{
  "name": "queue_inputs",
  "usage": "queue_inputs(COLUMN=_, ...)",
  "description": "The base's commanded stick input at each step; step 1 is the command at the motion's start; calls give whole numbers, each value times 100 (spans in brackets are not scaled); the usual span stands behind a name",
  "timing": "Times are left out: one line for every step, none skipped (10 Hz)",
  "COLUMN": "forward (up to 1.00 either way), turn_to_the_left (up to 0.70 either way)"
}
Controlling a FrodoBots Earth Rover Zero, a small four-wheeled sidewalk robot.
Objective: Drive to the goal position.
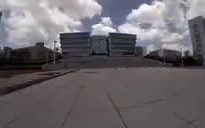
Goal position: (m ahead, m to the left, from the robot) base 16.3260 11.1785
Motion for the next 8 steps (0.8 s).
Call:
queue_inputs(forward=70, turn_to_the_left=0)
queue_inputs(forward=70, turn_to_the_left=0)
queue_inputs(forward=70, turn_to_the_left=0)
queue_inputs(forward=70, turn_to_the_left=0)
queue_inputs(forward=70, turn_to_the_left=0)
queue_inputs(forward=70, turn_to_the_left=0)
queue_inputs(forward=70, turn_to_the_left=0)
queue_inputs(forward=70, turn_to_the_left=0)
